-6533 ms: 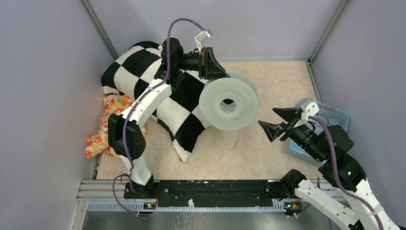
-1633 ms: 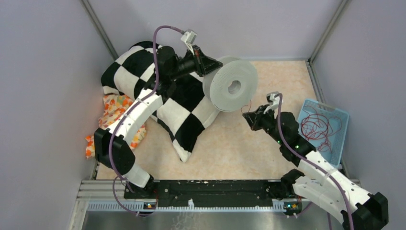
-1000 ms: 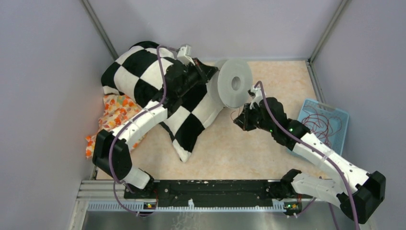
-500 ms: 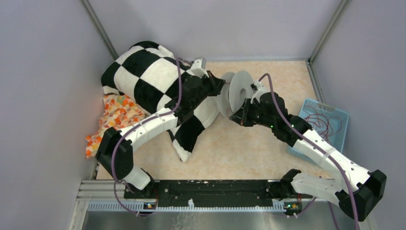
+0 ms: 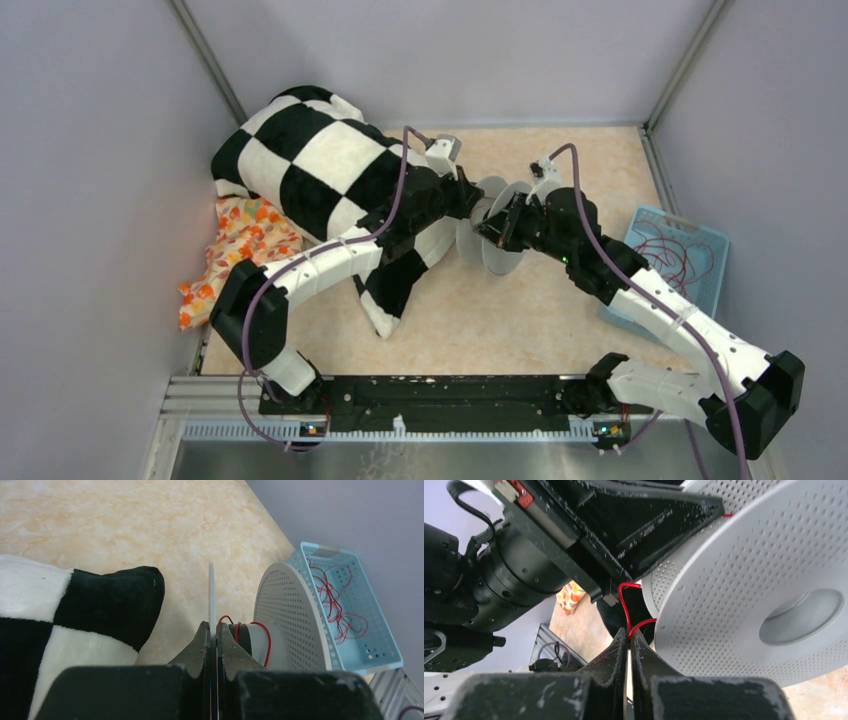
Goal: Wrap the cables
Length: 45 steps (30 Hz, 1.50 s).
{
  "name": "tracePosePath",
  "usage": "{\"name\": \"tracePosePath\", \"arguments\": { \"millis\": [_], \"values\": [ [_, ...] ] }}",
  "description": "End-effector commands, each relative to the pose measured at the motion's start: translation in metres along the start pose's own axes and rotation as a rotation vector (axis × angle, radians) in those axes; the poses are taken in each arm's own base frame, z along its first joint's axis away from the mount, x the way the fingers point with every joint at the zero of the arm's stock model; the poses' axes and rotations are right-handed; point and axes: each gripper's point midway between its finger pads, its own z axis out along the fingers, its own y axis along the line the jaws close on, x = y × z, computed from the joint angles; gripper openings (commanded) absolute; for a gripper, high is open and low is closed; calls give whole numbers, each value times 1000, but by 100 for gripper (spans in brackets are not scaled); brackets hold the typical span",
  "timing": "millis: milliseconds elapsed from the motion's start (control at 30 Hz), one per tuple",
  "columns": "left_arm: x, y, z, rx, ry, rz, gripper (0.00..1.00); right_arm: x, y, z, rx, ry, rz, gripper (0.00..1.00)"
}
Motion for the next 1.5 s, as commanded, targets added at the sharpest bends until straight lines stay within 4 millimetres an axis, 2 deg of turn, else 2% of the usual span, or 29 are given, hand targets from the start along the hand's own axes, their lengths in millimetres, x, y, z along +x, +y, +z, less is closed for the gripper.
{"name": "tracePosePath", "arguments": {
  "millis": [0, 200, 367, 500, 600, 733, 933, 1233, 1300, 1367, 1467],
  "values": [
    [-23, -29, -7, 142, -69, 101, 0, -21, 9, -1, -16, -81, 5, 0],
    [-15, -43, -19, 250, -36, 215, 0, -20, -12, -11, 30, -103, 13, 0],
    [1, -64, -28, 421, 46, 316, 0, -19, -28, -17, 69, -102, 1, 0],
    [13, -73, -39, 529, 85, 409, 0, -13, -36, -20, 83, -92, -1, 0],
    [12, -76, -47, 579, 66, 495, 0, -6, -38, -23, 73, -82, 0, 0],
    [10, -70, -54, 615, 81, 588, 0, 10, -35, -29, 9, -52, -30, 0],
    [14, -75, -80, 810, 154, 685, 0, 42, -26, -37, -126, 70, -140, 0],
    [24, -84, -108, 1016, 273, 624, 0, 73, -8, -62, -343, 159, -314, 0],
    [26, -86, -122, 1131, 324, 546, 0, 81, -2, -72, -411, 177, -366, 0],
    [28, -79, -131, 1201, 391, 441, 0, 85, -2, -79, -434, 183, -418, 0],
    [26, -73, -125, 1233, 430, 361, 0, 89, -4, -89, -457, 166, -496, 0]
  ]
}}
